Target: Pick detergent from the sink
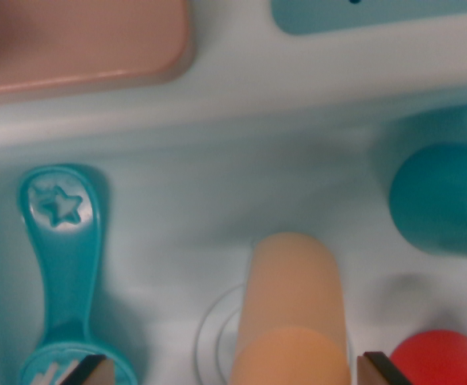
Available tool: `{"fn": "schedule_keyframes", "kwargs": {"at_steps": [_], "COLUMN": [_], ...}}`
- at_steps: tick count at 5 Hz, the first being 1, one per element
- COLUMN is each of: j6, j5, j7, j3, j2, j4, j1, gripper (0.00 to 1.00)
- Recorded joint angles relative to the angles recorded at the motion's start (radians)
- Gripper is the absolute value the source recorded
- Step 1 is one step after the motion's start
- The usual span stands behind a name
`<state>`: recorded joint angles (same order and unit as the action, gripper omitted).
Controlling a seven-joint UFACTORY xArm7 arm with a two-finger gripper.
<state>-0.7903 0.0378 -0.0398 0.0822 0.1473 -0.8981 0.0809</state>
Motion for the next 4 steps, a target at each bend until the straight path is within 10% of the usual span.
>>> {"fn": "schedule_keyframes", "kwargs": {"at_steps": [1,4], "j6": [0.0,-0.004], "j5": [0.0,-0.0002], "j7": [0.0,0.0], "j3": [0.0,0.0], "j2": [0.0,-0.001], "j4": [0.0,-0.003], "j1": [0.0,0.0], "gripper": [1.0,1.0]}}
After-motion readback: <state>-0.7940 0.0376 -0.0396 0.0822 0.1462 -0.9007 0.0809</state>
